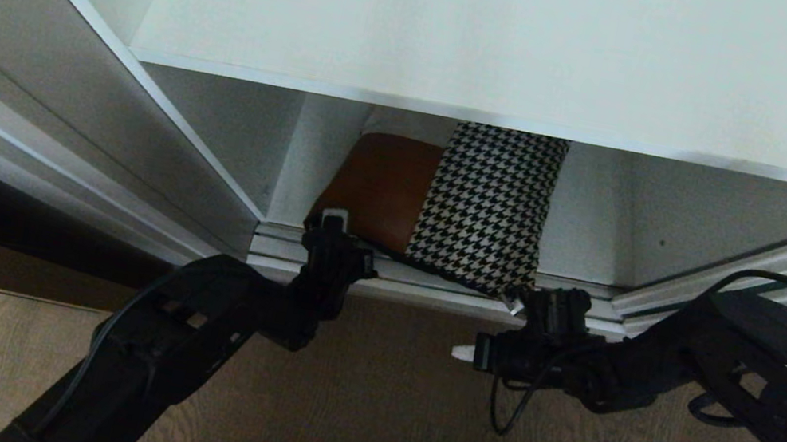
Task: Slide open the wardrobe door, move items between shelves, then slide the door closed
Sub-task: Place the pillow on the lower shelf
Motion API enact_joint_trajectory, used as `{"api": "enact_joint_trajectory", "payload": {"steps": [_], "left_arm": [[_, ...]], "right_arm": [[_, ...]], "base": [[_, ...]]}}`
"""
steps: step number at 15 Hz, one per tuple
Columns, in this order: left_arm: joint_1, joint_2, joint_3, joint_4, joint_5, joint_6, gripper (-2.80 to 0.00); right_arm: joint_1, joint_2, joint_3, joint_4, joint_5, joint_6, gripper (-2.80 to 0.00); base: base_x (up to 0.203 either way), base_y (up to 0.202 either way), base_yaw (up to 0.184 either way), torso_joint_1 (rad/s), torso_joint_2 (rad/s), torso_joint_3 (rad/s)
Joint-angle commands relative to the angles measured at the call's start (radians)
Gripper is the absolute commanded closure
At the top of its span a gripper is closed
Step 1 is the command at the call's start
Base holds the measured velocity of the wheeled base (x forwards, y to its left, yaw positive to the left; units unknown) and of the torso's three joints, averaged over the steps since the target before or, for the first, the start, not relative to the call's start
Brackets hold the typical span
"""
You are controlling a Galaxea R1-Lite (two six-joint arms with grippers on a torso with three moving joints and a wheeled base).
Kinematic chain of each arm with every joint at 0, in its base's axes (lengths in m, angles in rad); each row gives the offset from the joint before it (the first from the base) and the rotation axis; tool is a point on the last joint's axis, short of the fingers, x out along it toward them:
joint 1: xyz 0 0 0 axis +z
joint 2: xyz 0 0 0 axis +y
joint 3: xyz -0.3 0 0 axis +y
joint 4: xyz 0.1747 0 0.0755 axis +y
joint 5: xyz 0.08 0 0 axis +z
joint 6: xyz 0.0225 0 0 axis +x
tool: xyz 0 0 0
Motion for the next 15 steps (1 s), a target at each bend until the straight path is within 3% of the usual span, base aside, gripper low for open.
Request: {"api": "enact_joint_trajectory", "payload": {"steps": [1,6,9,15], "left_arm": [[-0.001,-0.014,0.007,-0.002,0.004,-0.015,0.00],[-0.001,-0.028,0.035,0.000,0.015,-0.020,0.00],[-0.001,-0.025,0.033,0.016,0.015,-0.022,0.00],[0.010,-0.020,0.020,0.029,0.015,-0.028,0.00]], "right_arm": [[-0.017,0.093,-0.080,-0.002,-0.040,0.002,0.00],[-0.056,0.226,-0.402,-0.006,-0.208,0.007,0.00],[-0.074,0.258,-0.596,-0.011,-0.257,0.011,0.00],[-0.117,0.199,-0.612,-0.143,-0.235,0.019,0.00]], "base": [[0.000,0.000,0.000,0.000,0.00,0.000],[0.000,0.000,0.000,0.000,0.00,0.000],[0.000,0.000,0.000,0.000,0.00,0.000],[0.000,0.000,0.000,0.000,0.00,0.000]]}}
